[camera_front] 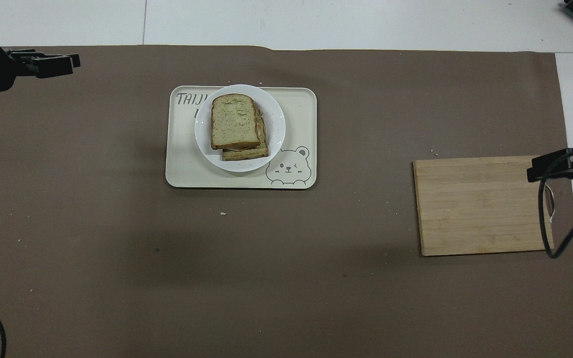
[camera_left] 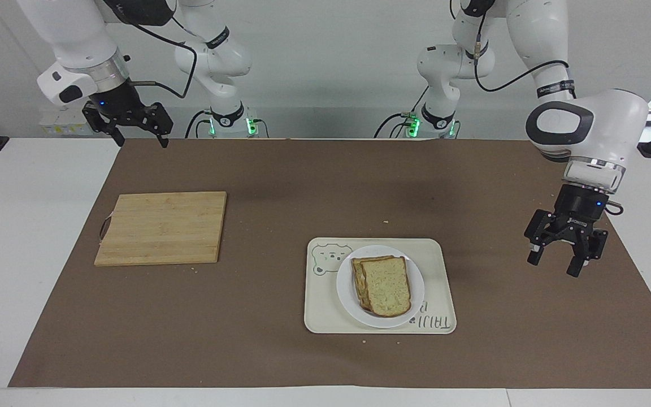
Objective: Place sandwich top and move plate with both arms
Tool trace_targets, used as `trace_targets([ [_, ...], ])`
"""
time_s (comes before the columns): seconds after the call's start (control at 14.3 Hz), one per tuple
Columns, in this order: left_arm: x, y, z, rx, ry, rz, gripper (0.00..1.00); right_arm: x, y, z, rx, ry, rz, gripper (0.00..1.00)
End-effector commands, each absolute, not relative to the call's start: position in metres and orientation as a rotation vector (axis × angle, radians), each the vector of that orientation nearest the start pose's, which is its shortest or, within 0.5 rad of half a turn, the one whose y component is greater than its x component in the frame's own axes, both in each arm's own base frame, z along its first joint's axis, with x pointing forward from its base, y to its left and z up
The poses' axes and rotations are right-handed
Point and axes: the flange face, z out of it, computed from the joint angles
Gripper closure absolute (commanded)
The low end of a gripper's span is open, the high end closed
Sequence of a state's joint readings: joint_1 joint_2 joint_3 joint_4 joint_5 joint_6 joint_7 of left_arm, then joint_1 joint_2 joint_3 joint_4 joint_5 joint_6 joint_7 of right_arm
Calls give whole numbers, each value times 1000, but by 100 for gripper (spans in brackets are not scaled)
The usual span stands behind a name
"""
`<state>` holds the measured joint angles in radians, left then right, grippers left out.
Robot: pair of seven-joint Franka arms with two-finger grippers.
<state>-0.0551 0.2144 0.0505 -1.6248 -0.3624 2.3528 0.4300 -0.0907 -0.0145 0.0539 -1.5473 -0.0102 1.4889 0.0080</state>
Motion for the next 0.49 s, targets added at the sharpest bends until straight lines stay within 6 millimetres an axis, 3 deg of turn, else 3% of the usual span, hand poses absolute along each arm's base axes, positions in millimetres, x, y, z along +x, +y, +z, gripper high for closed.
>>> trace_targets([
  [0.0,650,-7,587,-3083,511,-720,0,542,-23,639,-3157,97,80,0],
  [0.14,629,-6,607,-3044,564,-608,0,542,-22,639,-3158,94,80,0],
  [0.42,579,-6,637,-3125,559,-347,0,542,-23,639,-3157,97,80,0],
])
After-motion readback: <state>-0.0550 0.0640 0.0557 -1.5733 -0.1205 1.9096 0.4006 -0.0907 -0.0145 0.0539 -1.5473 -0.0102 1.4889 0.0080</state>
